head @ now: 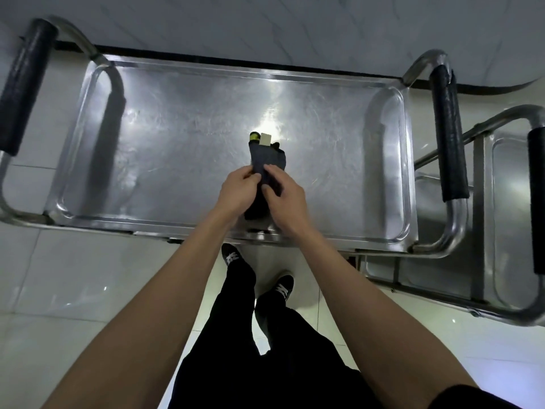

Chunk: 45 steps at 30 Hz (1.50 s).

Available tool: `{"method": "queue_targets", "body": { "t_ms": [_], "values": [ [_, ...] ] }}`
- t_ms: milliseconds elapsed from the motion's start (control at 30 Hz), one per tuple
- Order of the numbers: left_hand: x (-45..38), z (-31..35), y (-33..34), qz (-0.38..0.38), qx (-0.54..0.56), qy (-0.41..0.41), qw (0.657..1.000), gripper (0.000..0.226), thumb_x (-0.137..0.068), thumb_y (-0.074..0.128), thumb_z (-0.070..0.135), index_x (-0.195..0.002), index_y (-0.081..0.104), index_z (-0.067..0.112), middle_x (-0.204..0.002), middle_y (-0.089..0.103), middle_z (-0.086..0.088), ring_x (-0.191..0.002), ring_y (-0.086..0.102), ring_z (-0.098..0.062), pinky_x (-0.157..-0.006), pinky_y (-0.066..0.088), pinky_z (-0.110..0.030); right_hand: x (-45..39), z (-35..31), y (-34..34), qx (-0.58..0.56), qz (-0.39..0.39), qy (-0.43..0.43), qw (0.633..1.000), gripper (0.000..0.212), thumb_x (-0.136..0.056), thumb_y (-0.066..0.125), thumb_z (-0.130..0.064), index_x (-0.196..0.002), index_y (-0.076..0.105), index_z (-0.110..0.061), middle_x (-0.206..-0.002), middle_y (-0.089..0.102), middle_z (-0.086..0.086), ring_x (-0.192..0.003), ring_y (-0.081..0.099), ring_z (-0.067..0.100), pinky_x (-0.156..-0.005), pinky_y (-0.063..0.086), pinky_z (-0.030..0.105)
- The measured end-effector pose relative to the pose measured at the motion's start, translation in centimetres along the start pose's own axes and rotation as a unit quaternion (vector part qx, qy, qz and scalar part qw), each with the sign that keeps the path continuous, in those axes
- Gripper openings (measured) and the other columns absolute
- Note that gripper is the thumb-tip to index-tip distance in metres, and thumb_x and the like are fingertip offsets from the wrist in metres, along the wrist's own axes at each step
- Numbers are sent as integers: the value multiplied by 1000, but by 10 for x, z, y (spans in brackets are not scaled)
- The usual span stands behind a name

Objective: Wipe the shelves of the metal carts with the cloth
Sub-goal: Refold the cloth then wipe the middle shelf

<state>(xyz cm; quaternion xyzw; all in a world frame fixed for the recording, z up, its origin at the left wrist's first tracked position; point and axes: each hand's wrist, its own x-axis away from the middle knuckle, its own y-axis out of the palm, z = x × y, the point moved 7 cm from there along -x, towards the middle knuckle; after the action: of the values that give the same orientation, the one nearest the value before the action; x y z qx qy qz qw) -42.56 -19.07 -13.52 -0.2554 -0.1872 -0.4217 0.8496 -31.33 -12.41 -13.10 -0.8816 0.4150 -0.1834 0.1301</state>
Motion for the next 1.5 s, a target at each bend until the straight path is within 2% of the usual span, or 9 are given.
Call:
{"method": "queue_targets", "body": {
  "t_ms": [100,233,433,567,667,867,1033,1267,1500],
  "values": [
    [-4,-7,-9,2,3,-10,1000,25,-99,48,26,-94,68,41,-104,72,9,-101,67,-14,-91,56,-36,-6,6,7,101,-17,-26,994,56,-94,67,-19,-147,47,-19,-151,46,4,-139,41,21,-116,37,41],
    [-13,-11,-13,-14,2,-25,1000,38,-98,45,23,-132,62,29,-125,67,3,-113,64,-19,-100,54,-43,-13,18,22,209,-72,-20,975,76,-93,65,-43,-156,25,-33,-165,17,4,-149,15,30,-120,24,45],
    [-26,-12,-22,-45,-10,-50,998,52,-86,50,19,-136,58,29,-119,69,2,-107,66,-18,-93,57,-42,-30,17,45,321,-83,-44,943,92,-89,71,-34,-159,11,-35,-165,16,11,-149,17,34,-121,21,49],
    [-40,-15,-31,-63,-15,-57,996,44,-85,54,13,-127,62,25,-106,73,1,-103,68,-20,-85,58,-36,-36,15,49,337,-56,-59,938,89,-83,76,-25,-157,26,-28,-158,31,12,-147,23,35,-121,20,49],
    [-52,-19,-36,-80,-32,-43,995,38,-91,54,10,-128,63,18,-111,72,-4,-105,68,-21,-94,57,-44,-41,13,50,318,-24,-55,946,82,-78,77,-17,-150,39,-24,-150,40,11,-141,32,33,-116,30,51],
    [-69,0,-56,-69,-155,73,983,29,-98,53,17,-120,71,25,-115,71,8,-103,66,-9,-98,55,-37,-44,10,46,237,64,-28,969,60,-84,69,-20,-141,51,-24,-141,49,4,-129,43,25,-108,38,42],
    [-64,26,-72,-57,-304,190,932,32,-100,50,26,-129,64,26,-127,68,6,-117,62,-19,-107,45,-48,-39,-7,39,207,103,-16,973,67,-79,69,-11,-142,51,-22,-143,48,5,-126,45,26,-107,41,42],
    [-10,19,-81,-49,-481,220,847,41,-104,43,33,-144,50,25,-139,58,-3,-127,51,-29,-102,39,-47,-2,-40,35,213,110,-69,968,66,-78,68,-6,-141,54,-18,-144,49,9,-126,46,30,-107,41,45],
    [86,-16,-98,7,-510,223,831,47,-104,42,38,-148,44,23,-147,51,-4,-133,45,-28,-103,36,-49,81,-50,47,236,98,-147,955,60,-79,70,-10,-138,57,-17,-140,54,9,-123,51,31,-104,43,42]
  ]
}}
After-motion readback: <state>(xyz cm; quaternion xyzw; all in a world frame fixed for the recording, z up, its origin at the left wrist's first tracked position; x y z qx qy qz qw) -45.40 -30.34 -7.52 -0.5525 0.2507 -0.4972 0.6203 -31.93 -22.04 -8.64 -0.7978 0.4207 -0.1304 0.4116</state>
